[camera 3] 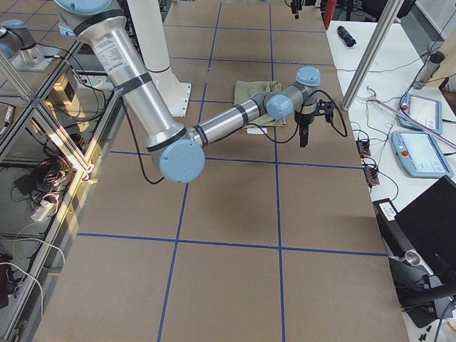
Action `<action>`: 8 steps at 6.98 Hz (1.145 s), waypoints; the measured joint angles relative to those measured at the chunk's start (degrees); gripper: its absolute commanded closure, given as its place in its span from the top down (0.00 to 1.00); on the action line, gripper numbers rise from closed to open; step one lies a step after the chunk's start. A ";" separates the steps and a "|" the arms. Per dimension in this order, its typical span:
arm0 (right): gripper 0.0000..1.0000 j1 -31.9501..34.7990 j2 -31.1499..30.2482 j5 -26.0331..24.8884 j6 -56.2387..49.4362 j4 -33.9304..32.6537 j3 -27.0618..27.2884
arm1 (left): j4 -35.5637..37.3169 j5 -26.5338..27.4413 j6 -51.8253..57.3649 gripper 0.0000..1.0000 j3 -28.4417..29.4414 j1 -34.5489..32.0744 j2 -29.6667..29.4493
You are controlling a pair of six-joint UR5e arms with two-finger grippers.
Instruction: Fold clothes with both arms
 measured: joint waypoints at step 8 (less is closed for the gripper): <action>1.00 25.80 -27.29 3.93 -50.56 -11.65 6.18 | 2.23 -0.57 28.16 1.00 3.87 -17.13 16.53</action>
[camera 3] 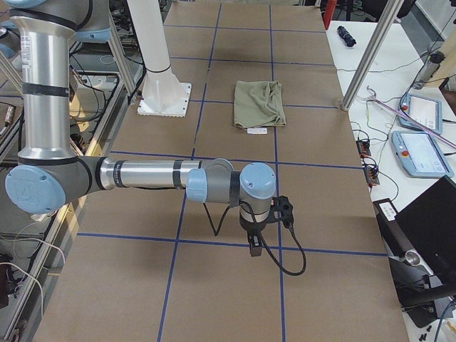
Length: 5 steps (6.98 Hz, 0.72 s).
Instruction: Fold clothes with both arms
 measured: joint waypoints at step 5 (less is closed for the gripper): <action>1.00 0.09 -2.27 3.60 0.87 -0.56 -0.49 | 13.54 -6.14 -0.26 1.00 -5.44 -0.07 4.32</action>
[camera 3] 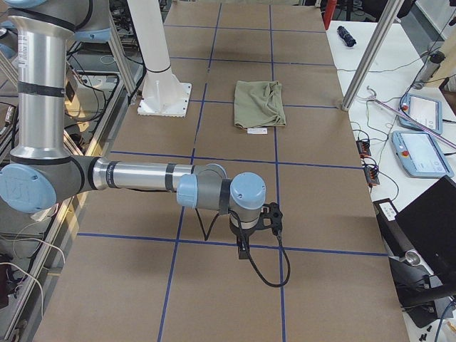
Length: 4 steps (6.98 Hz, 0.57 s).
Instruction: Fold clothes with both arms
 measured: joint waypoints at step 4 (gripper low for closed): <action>1.00 0.00 -1.02 0.58 1.42 0.50 -0.09 | 2.71 -1.64 0.17 1.00 -3.77 0.14 3.81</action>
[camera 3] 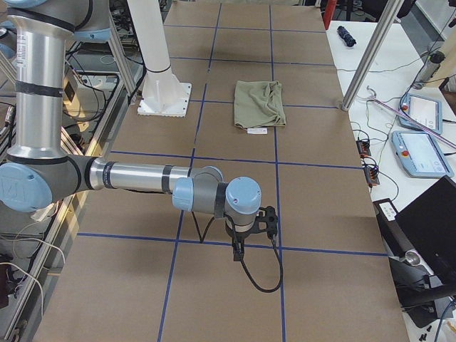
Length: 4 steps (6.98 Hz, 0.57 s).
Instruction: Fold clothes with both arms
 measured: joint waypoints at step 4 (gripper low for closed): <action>1.00 -0.44 0.18 -0.01 8.74 4.68 0.33 | -0.59 -0.09 -0.14 1.00 -0.08 0.02 0.23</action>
